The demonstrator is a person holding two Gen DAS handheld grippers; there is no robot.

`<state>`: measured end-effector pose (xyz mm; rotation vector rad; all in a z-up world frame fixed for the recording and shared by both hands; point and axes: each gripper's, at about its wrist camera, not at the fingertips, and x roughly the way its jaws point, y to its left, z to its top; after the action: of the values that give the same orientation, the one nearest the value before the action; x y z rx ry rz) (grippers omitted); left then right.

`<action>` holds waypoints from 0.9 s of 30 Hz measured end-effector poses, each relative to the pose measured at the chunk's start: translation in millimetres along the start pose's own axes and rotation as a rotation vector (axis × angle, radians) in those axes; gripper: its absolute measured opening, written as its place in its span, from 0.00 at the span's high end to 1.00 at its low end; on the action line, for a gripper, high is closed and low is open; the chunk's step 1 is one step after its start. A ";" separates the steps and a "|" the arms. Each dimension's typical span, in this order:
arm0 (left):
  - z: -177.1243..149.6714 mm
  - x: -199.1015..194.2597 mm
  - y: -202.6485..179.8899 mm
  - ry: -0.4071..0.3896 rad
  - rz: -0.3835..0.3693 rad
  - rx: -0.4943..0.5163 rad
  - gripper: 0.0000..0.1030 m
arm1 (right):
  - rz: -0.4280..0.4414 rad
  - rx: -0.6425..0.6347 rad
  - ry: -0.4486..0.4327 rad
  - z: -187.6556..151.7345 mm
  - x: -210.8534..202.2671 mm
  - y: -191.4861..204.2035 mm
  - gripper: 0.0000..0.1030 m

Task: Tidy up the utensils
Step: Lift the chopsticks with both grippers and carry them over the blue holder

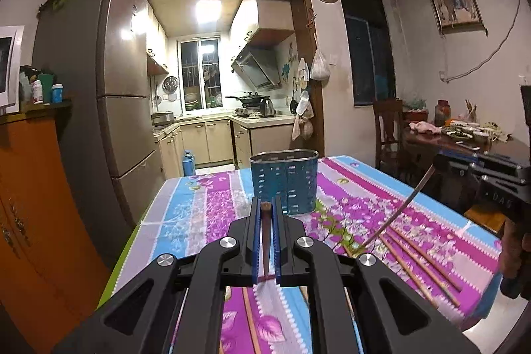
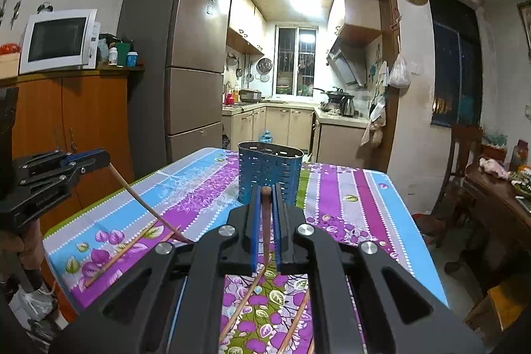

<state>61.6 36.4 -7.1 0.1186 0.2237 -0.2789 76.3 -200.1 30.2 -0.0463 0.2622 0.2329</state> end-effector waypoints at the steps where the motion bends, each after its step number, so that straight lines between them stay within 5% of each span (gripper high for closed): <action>1: 4.5 0.1 1.2 0.000 -0.014 -0.010 0.92 | 0.006 0.006 0.006 2.0 0.3 -1.6 0.95; 19: 42.5 13.9 8.7 0.027 -0.098 -0.047 0.92 | 0.024 -0.006 -0.003 26.6 -6.7 -7.7 0.95; 27: 108.4 59.6 16.9 -0.046 -0.156 -0.058 0.92 | 0.016 -0.038 -0.114 86.6 16.1 -16.5 0.95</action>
<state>144.2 21.2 85.3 0.0366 0.1952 -0.4299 117.0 -206.0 109.8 -0.0681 0.1448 0.2553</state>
